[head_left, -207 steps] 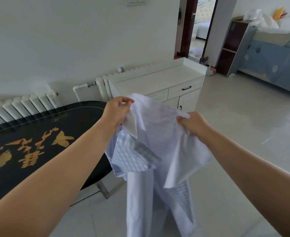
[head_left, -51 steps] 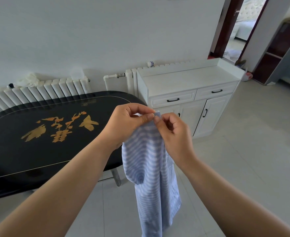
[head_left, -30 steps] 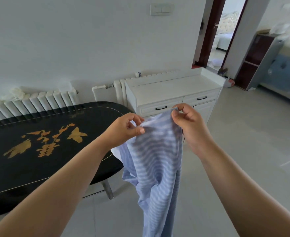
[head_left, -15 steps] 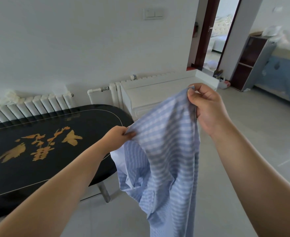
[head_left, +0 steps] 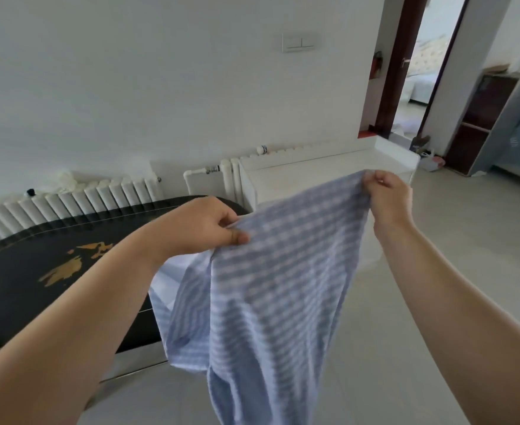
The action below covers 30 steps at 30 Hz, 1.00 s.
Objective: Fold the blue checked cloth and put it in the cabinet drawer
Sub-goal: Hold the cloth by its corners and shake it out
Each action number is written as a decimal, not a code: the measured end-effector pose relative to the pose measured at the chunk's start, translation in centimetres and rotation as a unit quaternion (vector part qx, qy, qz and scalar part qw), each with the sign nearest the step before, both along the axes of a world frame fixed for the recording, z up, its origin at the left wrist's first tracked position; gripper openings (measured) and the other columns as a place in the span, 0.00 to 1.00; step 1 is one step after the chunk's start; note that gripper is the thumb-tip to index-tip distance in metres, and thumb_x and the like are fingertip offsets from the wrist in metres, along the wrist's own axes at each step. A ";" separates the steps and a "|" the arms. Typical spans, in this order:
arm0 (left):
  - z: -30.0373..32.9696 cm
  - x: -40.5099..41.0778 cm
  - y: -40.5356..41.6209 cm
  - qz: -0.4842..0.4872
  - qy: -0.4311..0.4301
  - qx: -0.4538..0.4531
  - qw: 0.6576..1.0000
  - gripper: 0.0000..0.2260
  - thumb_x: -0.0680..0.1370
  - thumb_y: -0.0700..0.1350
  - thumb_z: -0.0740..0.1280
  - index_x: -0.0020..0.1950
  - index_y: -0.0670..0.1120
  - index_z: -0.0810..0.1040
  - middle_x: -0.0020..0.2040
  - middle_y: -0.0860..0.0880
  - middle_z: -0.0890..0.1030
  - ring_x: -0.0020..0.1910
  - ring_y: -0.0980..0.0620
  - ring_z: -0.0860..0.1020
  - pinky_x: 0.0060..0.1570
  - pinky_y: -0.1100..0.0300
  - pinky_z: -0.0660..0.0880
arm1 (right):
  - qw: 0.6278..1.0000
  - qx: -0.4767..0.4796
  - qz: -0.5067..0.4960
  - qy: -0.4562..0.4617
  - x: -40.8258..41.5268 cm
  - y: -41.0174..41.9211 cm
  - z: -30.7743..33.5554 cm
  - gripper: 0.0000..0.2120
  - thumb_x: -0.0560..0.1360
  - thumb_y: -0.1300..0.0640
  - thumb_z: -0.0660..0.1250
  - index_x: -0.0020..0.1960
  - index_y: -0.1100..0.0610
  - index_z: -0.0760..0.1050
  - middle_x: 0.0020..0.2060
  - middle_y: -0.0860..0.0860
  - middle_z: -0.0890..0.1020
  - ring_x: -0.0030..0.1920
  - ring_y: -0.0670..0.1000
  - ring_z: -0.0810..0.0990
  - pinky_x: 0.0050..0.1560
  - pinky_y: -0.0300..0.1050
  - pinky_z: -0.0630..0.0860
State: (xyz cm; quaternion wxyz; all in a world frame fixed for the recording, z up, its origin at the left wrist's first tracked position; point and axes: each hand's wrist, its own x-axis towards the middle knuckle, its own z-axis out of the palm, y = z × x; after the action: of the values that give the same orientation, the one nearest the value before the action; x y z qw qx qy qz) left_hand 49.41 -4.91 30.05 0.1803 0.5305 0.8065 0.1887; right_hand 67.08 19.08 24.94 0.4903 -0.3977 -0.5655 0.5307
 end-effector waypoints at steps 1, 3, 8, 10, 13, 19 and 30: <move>-0.8 -0.2 -0.2 0.006 -0.006 -0.012 1.000 0.20 0.72 0.58 0.70 0.37 0.41 0.80 0.27 0.53 0.72 0.27 0.58 0.67 0.31 0.68 0.64 | 1.000 0.012 -0.004 0.024 0.0 -0.1 0.7 0.03 0.77 0.56 0.66 0.45 0.53 0.77 0.35 0.44 0.75 0.38 0.42 0.72 0.43 0.36 0.70; -2.5 -1.3 -0.7 0.027 -0.016 -0.044 0.999 0.23 0.73 0.60 0.68 0.43 0.39 0.81 0.34 0.47 0.73 0.34 0.53 0.71 0.39 0.61 0.67 | 0.997 0.052 -0.004 0.053 0.0 -0.3 2.3 0.05 0.77 0.56 0.66 0.42 0.53 0.76 0.33 0.44 0.73 0.34 0.40 0.70 0.38 0.32 0.68; -6.4 -2.9 -1.2 0.124 0.007 -0.044 0.991 0.13 0.77 0.47 0.64 0.41 0.39 0.79 0.37 0.43 0.76 0.35 0.50 0.73 0.35 0.59 0.67 | 0.990 0.124 0.030 0.062 -1.1 -1.4 4.0 0.09 0.77 0.58 0.65 0.38 0.49 0.74 0.30 0.44 0.71 0.30 0.39 0.68 0.35 0.31 0.67; -7.9 -3.0 -1.0 0.152 0.024 -0.019 0.988 0.11 0.78 0.43 0.63 0.43 0.37 0.78 0.40 0.41 0.77 0.37 0.49 0.73 0.35 0.59 0.67 | 0.988 0.137 0.039 0.066 -1.7 -1.9 4.0 0.09 0.77 0.58 0.65 0.38 0.50 0.74 0.30 0.44 0.71 0.30 0.39 0.67 0.35 0.30 0.67; -10.1 -3.4 -0.9 0.173 0.008 -0.001 0.985 0.09 0.78 0.43 0.64 0.50 0.39 0.80 0.44 0.47 0.78 0.40 0.51 0.74 0.42 0.59 0.69 | 0.986 0.138 0.043 0.080 -2.5 -2.4 4.2 0.09 0.76 0.58 0.66 0.38 0.49 0.75 0.31 0.43 0.73 0.32 0.39 0.70 0.38 0.31 0.69; -15.0 -3.7 -1.0 0.299 -0.145 0.118 0.936 0.15 0.78 0.50 0.66 0.44 0.37 0.81 0.38 0.44 0.78 0.37 0.48 0.74 0.39 0.55 0.71 | 0.984 0.161 0.051 0.063 -3.5 -2.5 5.3 0.06 0.76 0.57 0.66 0.40 0.54 0.77 0.33 0.43 0.75 0.37 0.43 0.72 0.41 0.31 0.71; -8.8 -4.6 -0.6 0.223 -0.060 0.231 0.945 0.11 0.82 0.48 0.58 0.42 0.47 0.74 0.33 0.50 0.75 0.30 0.53 0.71 0.30 0.62 0.67 | 0.992 0.089 -0.079 0.034 -0.7 1.4 2.0 0.13 0.76 0.55 0.66 0.54 0.64 0.78 0.38 0.48 0.80 0.38 0.44 0.77 0.46 0.41 0.74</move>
State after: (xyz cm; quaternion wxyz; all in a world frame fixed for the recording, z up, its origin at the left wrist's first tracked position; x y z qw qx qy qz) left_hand 44.76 -5.50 21.26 0.0536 0.3522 0.8261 0.4366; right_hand 66.37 20.48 26.91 0.5833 -0.3775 -0.5599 0.4514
